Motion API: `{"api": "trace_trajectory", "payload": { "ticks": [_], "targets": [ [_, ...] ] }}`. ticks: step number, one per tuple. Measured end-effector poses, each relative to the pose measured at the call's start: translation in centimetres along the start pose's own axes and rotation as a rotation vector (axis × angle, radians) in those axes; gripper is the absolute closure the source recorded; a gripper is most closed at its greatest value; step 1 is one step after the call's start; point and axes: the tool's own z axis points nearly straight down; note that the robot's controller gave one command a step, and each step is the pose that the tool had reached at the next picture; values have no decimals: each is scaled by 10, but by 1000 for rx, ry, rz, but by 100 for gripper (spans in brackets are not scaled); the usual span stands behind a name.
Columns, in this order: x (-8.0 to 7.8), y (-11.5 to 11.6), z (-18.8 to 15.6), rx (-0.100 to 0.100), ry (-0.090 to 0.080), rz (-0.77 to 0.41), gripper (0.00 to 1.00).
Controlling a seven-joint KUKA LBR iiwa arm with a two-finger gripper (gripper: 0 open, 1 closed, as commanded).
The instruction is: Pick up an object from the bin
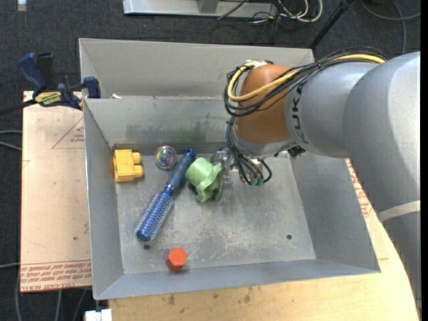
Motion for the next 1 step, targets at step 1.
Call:
{"api": "trace_trajectory", "payload": {
  "ticks": [1],
  "targets": [
    [-11, 3, -126, -1, -9, 29, 100]
  ]
}}
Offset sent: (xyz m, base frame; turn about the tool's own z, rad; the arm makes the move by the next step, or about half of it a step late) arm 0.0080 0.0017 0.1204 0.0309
